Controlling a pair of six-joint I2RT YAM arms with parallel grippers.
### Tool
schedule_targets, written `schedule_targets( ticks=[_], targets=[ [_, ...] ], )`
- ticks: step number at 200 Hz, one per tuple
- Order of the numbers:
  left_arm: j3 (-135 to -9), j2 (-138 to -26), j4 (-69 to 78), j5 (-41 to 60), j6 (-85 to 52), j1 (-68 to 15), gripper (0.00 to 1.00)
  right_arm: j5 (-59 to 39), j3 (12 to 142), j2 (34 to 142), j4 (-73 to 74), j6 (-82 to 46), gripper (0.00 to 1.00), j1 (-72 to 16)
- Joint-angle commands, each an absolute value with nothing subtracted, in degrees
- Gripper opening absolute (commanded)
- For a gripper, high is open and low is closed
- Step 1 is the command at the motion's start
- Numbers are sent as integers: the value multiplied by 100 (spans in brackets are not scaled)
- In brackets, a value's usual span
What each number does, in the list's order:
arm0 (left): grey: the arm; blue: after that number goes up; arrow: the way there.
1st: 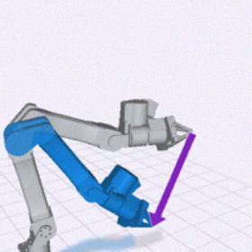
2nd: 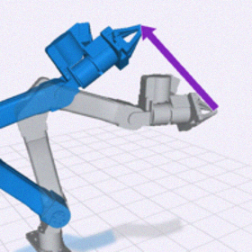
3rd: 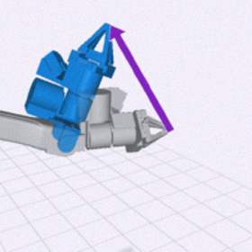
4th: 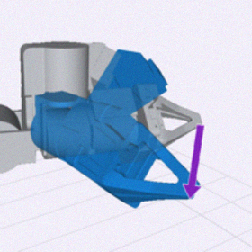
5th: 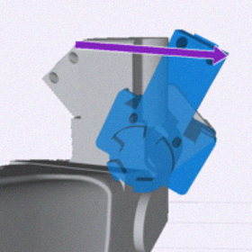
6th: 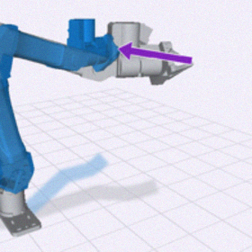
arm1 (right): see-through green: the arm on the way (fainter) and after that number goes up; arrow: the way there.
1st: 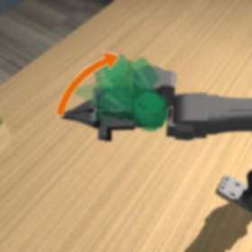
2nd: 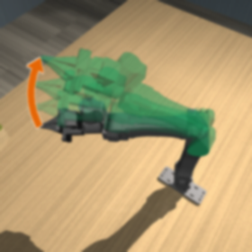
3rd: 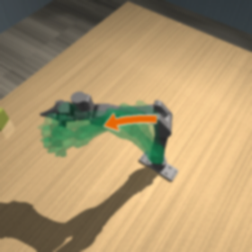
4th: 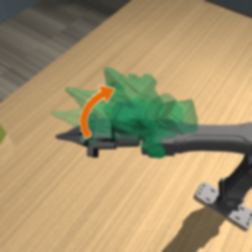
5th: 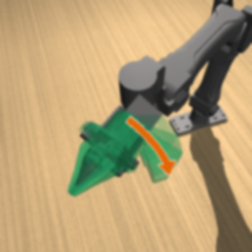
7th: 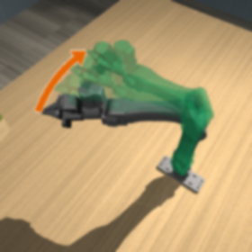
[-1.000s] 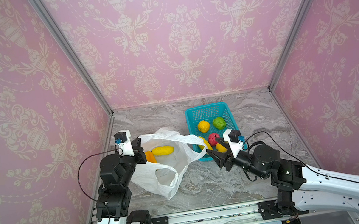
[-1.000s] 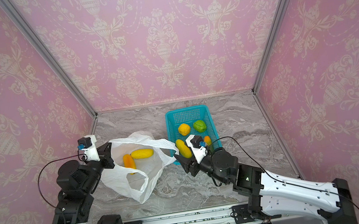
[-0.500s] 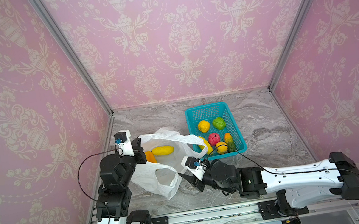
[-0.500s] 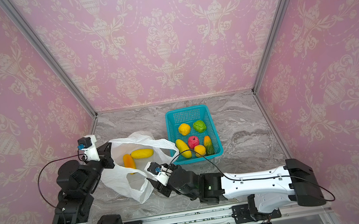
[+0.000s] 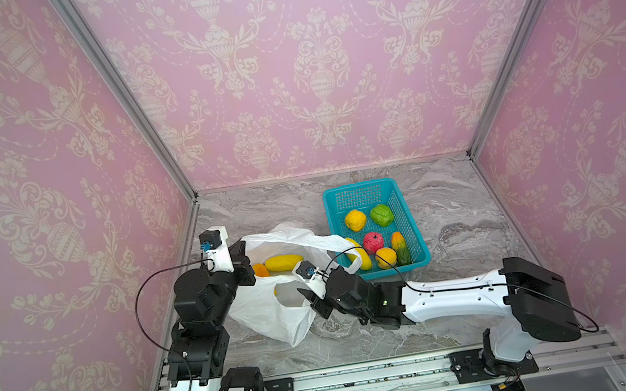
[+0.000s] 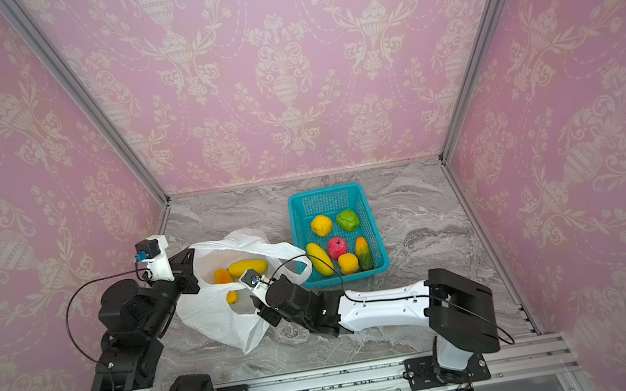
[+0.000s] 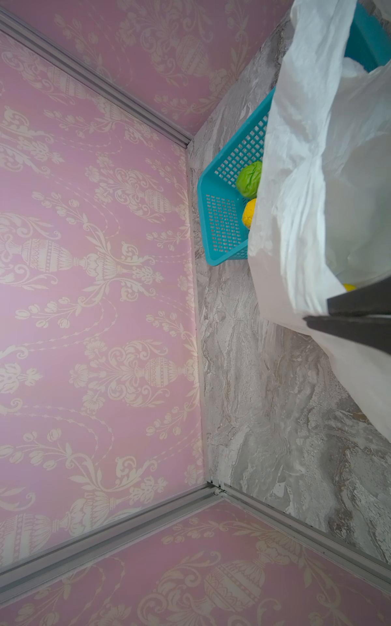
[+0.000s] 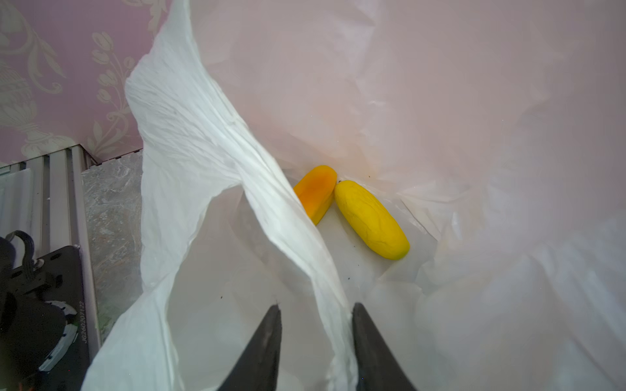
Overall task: Untie the knot of the plastic bag and take out the fruit
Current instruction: 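Move the open right gripper back over the bag opening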
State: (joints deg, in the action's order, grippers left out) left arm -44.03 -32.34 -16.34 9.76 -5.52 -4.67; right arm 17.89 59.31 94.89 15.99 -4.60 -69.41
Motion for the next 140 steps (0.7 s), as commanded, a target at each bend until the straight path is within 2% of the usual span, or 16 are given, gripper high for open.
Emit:
schedule_targets(
  ticks=[1, 15, 35, 77, 94, 118, 140],
  targets=[
    [-4418, -3182, -1632, 906, -589, -431, 0, 1785, 6233, 9702, 1687, -649, 33, -6961],
    [-4404, -3164, -1630, 893, -586, -431, 0, 1662, 6248, 9601, 1601, -618, 34, -6977],
    [-4417, -3186, -1617, 918, -589, -430, 0, 1869, 5894, 9036, 1659, -581, 47, -7006],
    [-4413, -3184, -1627, 909, -589, -431, 0, 1775, 5072, 7716, 1830, -661, 60, -6862],
    [-4414, -3172, -1630, 919, -583, -430, 0, 1673, 5068, 7629, 1699, -722, 59, -6770],
    [-4415, -3181, -1615, 922, -588, -431, 0, 1708, 5339, 7942, 1409, -779, 49, -6626],
    [-4412, -3169, -1619, 925, -589, -431, 0, 1676, 5581, 8396, 1341, -775, 45, -6506]
  ],
)
